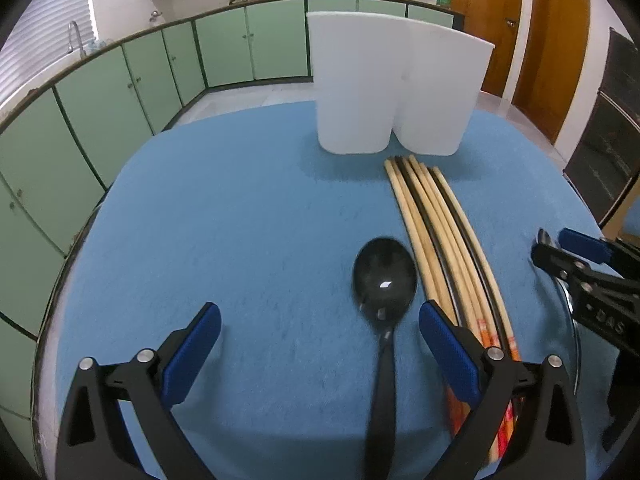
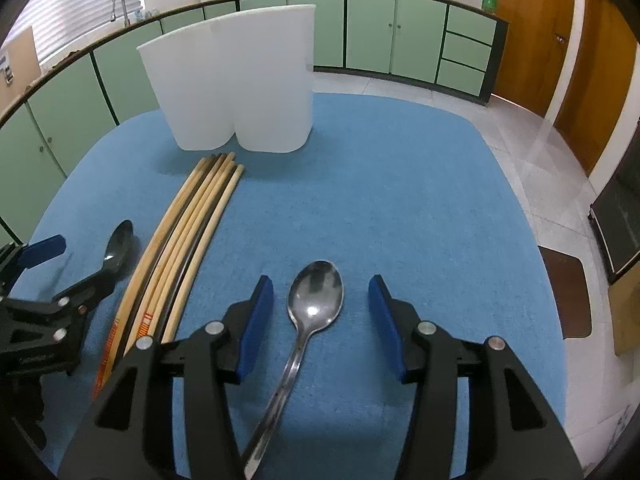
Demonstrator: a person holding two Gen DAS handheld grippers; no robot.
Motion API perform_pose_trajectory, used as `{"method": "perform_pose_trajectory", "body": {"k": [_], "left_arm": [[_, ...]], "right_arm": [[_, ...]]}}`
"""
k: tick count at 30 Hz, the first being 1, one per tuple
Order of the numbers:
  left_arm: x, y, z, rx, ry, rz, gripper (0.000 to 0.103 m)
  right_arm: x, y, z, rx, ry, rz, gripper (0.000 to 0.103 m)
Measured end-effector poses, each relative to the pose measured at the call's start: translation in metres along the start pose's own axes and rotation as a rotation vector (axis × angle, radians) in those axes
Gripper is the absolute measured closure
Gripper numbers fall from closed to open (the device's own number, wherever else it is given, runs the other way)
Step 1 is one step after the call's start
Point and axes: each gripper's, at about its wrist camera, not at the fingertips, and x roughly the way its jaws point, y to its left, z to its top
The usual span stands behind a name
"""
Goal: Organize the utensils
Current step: 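Grasp the black spoon with the left tool while the right tool lifts the metal spoon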
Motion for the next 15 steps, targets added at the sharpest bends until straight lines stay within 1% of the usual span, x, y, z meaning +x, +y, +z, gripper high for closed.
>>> {"method": "perform_pose_trajectory", "body": {"k": [2,6,9,12,15], "left_arm": [[0.003,-0.006,0.001,-0.002,-0.003,-0.008,0.006],[0.015,-0.006,0.011,0.011,0.009,0.013,0.006],[0.023,-0.006,0.014,0.003,0.024,0.006,0.006],[0.025,-0.007,0.013,-0.005,0.026,-0.003,0.006],[0.028,-0.006,0.016,-0.004,0.030,-0.003,0.006]], "right_arm": [[0.000,-0.002,0.001,0.007,0.005,0.006,0.054],[0.000,-0.002,0.002,0.006,0.014,0.019,0.054],[-0.001,0.001,0.001,0.002,0.021,0.021,0.054],[0.002,-0.002,0.001,0.030,0.050,0.045,0.054],[0.003,-0.001,0.003,0.035,0.063,0.038,0.054]]}}
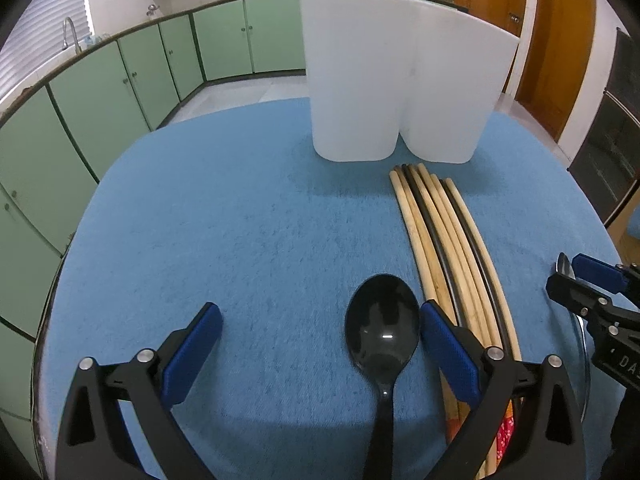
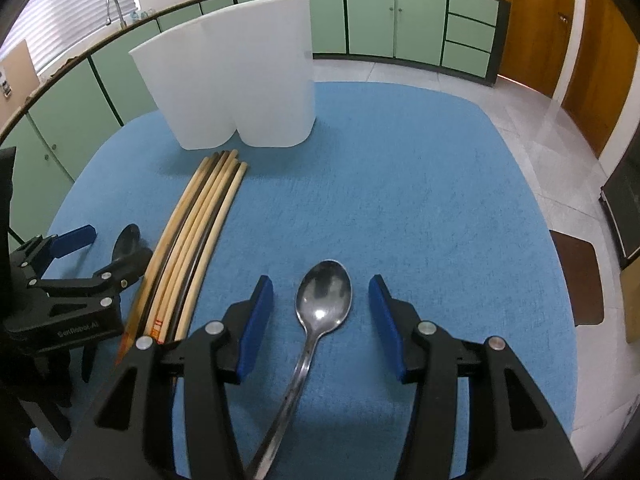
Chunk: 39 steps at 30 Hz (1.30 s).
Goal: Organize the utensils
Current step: 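Grasp the black spoon with the left tool while the right tool lifts the metal spoon, then carry both spoons to the white holder and drop them in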
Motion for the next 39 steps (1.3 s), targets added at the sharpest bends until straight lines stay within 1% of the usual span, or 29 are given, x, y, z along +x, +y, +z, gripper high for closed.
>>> {"method": "perform_pose_trajectory", "body": {"k": [3,4,5,6,7,9,10,12,13,14,16,18,20,21,22,24,26,27,31,34,38,39], "left_arm": [[0.002,0.006,0.006,-0.012,0.000,-0.007,0.007],[-0.002,0.003,-0.002,-0.015,-0.002,-0.011,0.009],[-0.003,0.005,-0.001,-0.017,-0.005,-0.018,0.014],[-0.004,0.005,-0.001,-0.014,-0.010,-0.027,0.021],[-0.005,0.005,0.006,-0.009,-0.010,-0.035,0.025],[-0.005,-0.002,0.006,0.005,-0.010,-0.053,0.043],[-0.006,-0.005,0.008,0.019,-0.009,-0.061,0.047],[-0.006,-0.008,0.011,0.036,-0.011,-0.080,0.066],[-0.006,-0.008,0.012,0.037,-0.009,-0.097,0.068],[-0.007,-0.006,0.013,0.030,-0.008,-0.114,0.068],[-0.012,0.000,0.014,-0.006,-0.019,-0.173,0.068],[-0.024,0.009,0.014,-0.043,-0.074,-0.213,0.068],[-0.042,0.017,0.014,-0.070,-0.149,-0.242,0.068],[-0.053,0.020,0.014,-0.080,-0.201,-0.255,0.068],[-0.058,0.022,0.012,-0.083,-0.229,-0.261,0.068],[-0.069,0.024,0.011,-0.081,-0.292,-0.257,0.068],[-0.079,0.022,0.010,-0.059,-0.358,-0.222,0.068],[-0.083,0.022,0.011,-0.052,-0.385,-0.209,0.068],[-0.095,0.018,0.019,-0.056,-0.467,-0.206,0.068],[-0.110,0.017,0.042,-0.051,-0.530,-0.207,0.068],[-0.124,0.015,0.085,-0.039,-0.628,-0.194,0.068],[-0.127,0.016,0.101,-0.040,-0.661,-0.192,0.068]], "right_arm": [[0.002,0.004,0.003,0.000,0.020,-0.003,0.052],[0.002,0.004,0.003,0.005,0.029,-0.006,0.053],[0.002,0.004,0.005,0.017,0.039,-0.012,0.054],[0.003,0.004,0.006,0.027,0.047,-0.013,0.055],[0.003,0.005,0.007,0.041,0.059,-0.012,0.059],[0.004,0.006,0.010,0.052,0.078,-0.028,0.068],[0.005,0.006,0.012,0.056,0.083,-0.031,0.075],[0.005,0.004,0.013,0.072,0.094,-0.016,0.075],[0.005,0.003,0.014,0.079,0.095,0.001,0.075],[0.003,0.001,0.014,0.086,0.089,0.024,0.075],[-0.008,-0.003,0.013,0.081,0.027,0.095,0.075],[-0.022,-0.003,0.011,0.037,-0.058,0.106,0.075],[-0.041,-0.002,0.009,-0.024,-0.159,0.099,0.075],[-0.048,-0.003,0.010,-0.033,-0.190,0.124,0.075],[-0.052,-0.005,0.011,-0.032,-0.211,0.153,0.076],[-0.062,-0.010,0.012,-0.026,-0.267,0.206,0.076],[-0.071,-0.016,0.013,-0.026,-0.311,0.220,0.076],[-0.073,-0.016,0.019,-0.023,-0.325,0.224,0.076],[-0.089,-0.029,0.035,-0.006,-0.389,0.255,0.076],[-0.107,-0.033,0.057,-0.010,-0.446,0.273,0.076],[-0.127,-0.037,0.098,-0.025,-0.530,0.288,0.076],[-0.133,-0.037,0.113,-0.031,-0.564,0.284,0.076]]}}
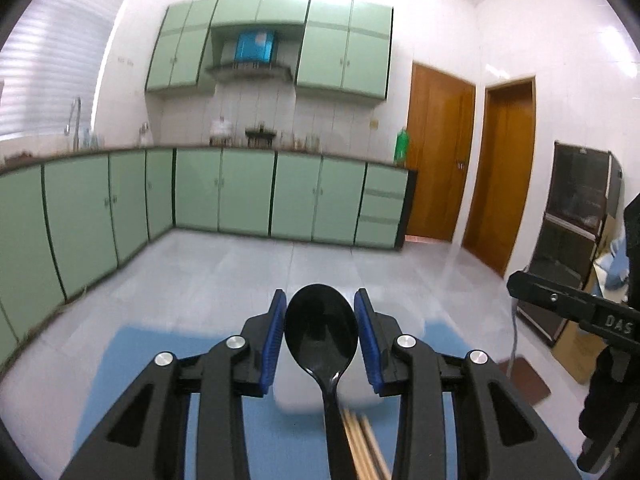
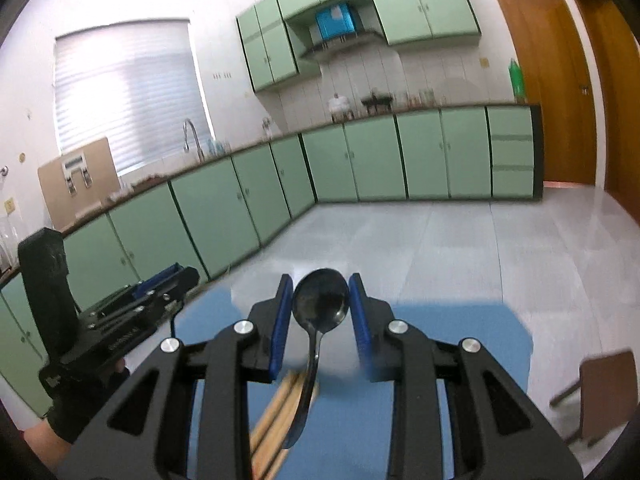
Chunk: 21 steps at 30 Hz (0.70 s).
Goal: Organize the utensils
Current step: 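Carry both spoons to the white holder and drop them in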
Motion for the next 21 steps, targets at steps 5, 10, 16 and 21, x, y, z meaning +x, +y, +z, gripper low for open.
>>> {"method": "perform_pose_trajectory", "body": {"k": [5,10,16,21], "left_arm": [[0.036,0.003,0.048,0.017,-0.109,0.042,0.068],[0.085,0.007,0.064,0.041,-0.143,0.097,0.068],[0.115,0.011,0.044,0.050,-0.088,0.094,0.068],[0.112,0.018,0.022,0.024,-0.048,0.084,0.067]], "right_arm": [[0.023,-0.011,0.047,0.003,-0.086,-0.033,0.076],[0.074,-0.017,0.065,-0.023,-0.108,-0.104,0.076],[0.125,-0.024,0.053,-0.057,-0.065,-0.177,0.076],[0.140,-0.023,0.035,-0.063,-0.002,-0.159,0.075]]}}
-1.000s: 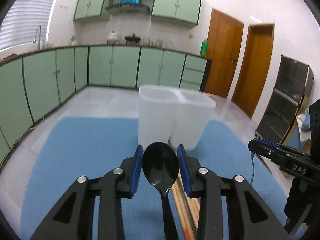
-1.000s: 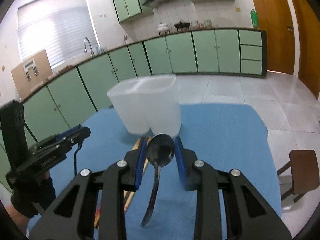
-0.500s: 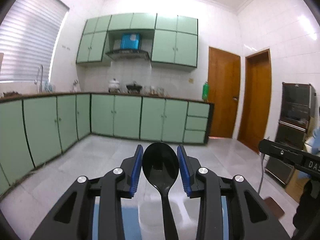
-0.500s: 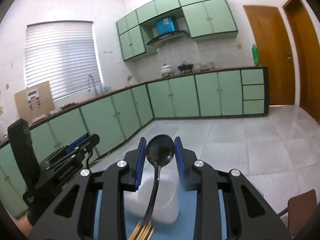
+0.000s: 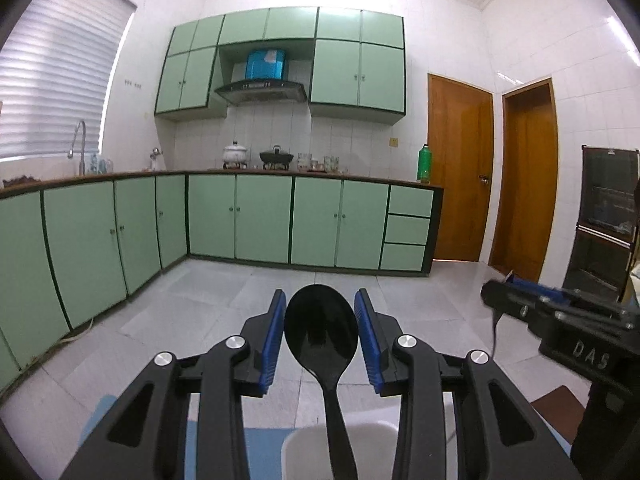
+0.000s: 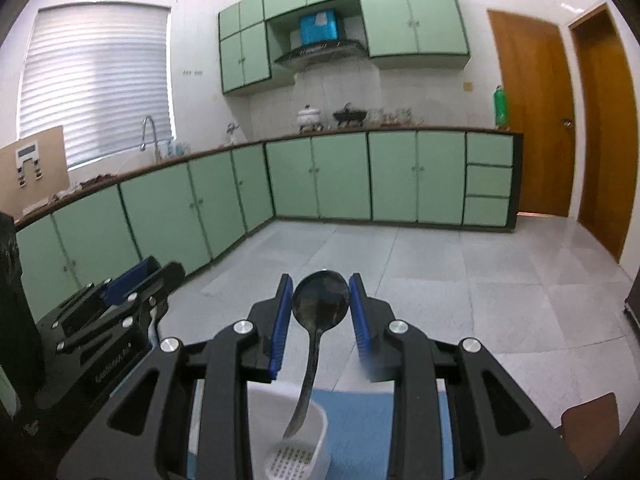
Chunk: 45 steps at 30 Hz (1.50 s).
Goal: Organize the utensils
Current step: 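Carry both spoons to the white holder and drop them in, then return both tools open over the chopstick bundle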
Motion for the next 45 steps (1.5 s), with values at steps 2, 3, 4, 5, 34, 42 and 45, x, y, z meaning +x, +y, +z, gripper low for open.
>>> {"method": "perform_pose_trajectory", "body": {"k": [2,3,4,5,34,42,45], "left_arm": [[-0.002,0.004,-0.003,-0.017,0.013,0.001,0.064],[-0.006,0.006,-0.003,-0.026,0.014,0.000,0.063],[-0.007,0.008,-0.003,-0.030,0.015,-0.002,0.062],[-0.012,0.009,-0.003,-0.031,0.015,-0.003,0.060],[-0.204,0.009,-0.185,-0.019,0.574,0.101,0.022],[-0.211,0.007,-0.202,-0.017,0.631,0.100,0.019],[-0.211,0.007,-0.202,-0.021,0.632,0.098,0.017]], "right_arm": [[0.000,0.000,-0.004,0.005,0.007,0.000,0.074],[-0.002,-0.001,-0.005,0.013,0.009,0.001,0.072],[-0.005,0.000,-0.006,0.023,0.012,0.003,0.068],[-0.008,-0.002,-0.007,0.036,0.014,0.003,0.065],[-0.186,0.086,-0.236,0.047,0.455,-0.001,0.017],[-0.185,0.103,-0.251,-0.043,0.523,-0.020,0.019],[-0.187,0.105,-0.251,-0.073,0.522,-0.043,0.019]]}}
